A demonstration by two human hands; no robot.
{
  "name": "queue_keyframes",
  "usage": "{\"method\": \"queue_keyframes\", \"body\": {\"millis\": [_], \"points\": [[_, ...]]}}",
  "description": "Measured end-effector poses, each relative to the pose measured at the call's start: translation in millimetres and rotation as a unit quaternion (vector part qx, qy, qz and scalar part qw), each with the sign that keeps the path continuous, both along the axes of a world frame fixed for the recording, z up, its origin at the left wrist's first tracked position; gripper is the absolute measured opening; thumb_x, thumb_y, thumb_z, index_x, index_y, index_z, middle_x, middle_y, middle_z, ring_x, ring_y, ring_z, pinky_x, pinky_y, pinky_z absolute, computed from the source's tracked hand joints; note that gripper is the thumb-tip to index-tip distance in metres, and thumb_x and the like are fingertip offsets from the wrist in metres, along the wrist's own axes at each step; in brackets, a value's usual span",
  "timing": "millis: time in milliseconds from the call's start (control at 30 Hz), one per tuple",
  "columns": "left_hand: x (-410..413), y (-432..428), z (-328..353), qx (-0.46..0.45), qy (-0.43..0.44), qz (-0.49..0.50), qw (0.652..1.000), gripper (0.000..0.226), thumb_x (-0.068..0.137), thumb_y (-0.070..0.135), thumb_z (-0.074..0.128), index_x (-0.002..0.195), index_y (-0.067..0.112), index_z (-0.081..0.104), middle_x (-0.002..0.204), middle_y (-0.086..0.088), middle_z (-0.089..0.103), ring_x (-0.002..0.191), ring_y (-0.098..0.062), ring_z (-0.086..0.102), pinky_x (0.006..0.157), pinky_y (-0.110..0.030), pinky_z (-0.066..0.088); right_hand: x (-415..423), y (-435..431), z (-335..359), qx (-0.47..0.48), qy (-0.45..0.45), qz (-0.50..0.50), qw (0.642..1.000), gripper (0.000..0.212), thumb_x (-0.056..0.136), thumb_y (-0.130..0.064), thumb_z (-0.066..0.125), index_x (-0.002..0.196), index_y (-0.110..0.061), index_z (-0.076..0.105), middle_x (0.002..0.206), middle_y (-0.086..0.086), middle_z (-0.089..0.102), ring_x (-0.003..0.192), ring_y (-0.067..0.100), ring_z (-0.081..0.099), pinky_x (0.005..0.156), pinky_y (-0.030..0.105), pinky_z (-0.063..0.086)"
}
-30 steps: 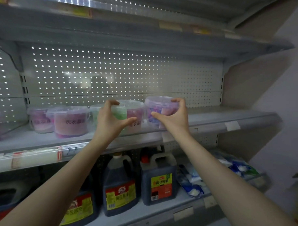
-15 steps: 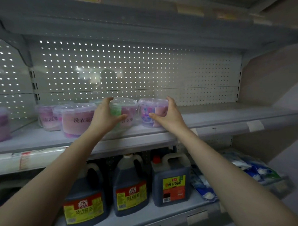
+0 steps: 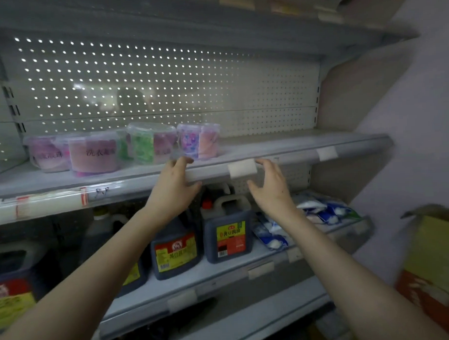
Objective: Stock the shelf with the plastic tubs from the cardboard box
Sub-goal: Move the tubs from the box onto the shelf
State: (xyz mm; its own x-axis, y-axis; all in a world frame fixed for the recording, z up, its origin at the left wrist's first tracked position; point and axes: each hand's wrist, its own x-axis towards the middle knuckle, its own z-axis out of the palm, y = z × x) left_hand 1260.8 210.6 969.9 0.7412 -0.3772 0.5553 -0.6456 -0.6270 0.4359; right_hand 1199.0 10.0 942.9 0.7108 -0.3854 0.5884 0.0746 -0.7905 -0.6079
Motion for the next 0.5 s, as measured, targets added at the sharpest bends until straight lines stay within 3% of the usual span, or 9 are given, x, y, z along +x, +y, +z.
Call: {"method": "queue_keyframes", "body": {"millis": [167,367,500], "points": [[-38,-35,-37,0.085,-0.016,-0.041,0.995,0.041,0.088,0.028,0.059,0.126,0.017,0.048,0.122,-0.008,0.052,0.109,-0.029,0.054,0.084,-0.043,0.048,-61,-28,-58,-0.01,0.069,-0.065,0.995,0.049,0.089,-0.018,0.059,0.135,-0.017,0.041,0.139,0.007,0.042,0.127,0.025,0.041,0.106,0.041,0.036],[-62,-79,-97,0.192,-0.003,-0.08,0.978,0.038,0.09,0.027,0.053,0.126,0.017,0.048,0.125,-0.011,0.052,0.11,-0.033,0.054,0.079,-0.038,0.047,-143,-69,-130,-0.068,0.173,-0.157,0.97,0.051,0.086,-0.013,0.057,0.134,-0.013,0.042,0.132,0.012,0.048,0.119,0.032,0.046,0.098,0.041,0.039],[-70,-113,-137,0.235,0.015,-0.138,0.962,0.038,0.09,0.031,0.054,0.125,0.018,0.048,0.123,-0.012,0.053,0.11,-0.032,0.053,0.077,-0.037,0.045,-192,-93,-176,-0.068,0.239,-0.202,0.947,0.054,0.085,-0.015,0.055,0.138,-0.014,0.039,0.133,0.011,0.047,0.121,0.032,0.045,0.102,0.04,0.037]]}}
